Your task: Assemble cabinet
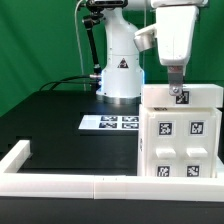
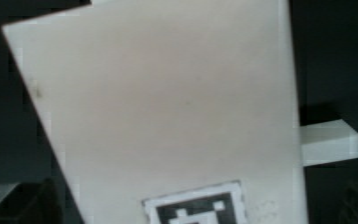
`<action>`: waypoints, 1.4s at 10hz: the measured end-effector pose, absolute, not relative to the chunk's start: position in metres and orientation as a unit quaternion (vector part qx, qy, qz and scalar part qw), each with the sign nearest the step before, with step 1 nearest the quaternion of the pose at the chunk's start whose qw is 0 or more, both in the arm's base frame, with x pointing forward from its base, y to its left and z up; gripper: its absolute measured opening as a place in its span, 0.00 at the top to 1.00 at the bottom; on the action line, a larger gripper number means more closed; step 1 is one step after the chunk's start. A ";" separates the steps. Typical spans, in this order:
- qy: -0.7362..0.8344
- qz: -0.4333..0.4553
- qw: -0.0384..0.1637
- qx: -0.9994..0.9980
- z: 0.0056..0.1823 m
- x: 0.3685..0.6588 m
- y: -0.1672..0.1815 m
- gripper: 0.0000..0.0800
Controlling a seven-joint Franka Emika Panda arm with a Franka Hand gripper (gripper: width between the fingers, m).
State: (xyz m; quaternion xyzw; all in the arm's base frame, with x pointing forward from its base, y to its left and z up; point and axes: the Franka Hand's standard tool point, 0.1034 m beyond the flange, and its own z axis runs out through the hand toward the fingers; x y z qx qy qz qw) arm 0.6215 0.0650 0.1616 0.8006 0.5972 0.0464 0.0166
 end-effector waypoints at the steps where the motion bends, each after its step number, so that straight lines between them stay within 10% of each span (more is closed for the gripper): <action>1: 0.596 0.046 0.016 0.801 0.161 0.621 0.064 0.17; 3: 0.595 0.046 0.016 0.802 0.161 0.622 0.063 0.31; 14: 0.200 0.059 -0.016 0.978 0.160 0.617 0.057 0.30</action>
Offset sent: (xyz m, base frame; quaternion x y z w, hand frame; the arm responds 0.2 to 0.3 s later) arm 0.0000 0.0000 0.0000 0.0000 0.0000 0.0000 1.0000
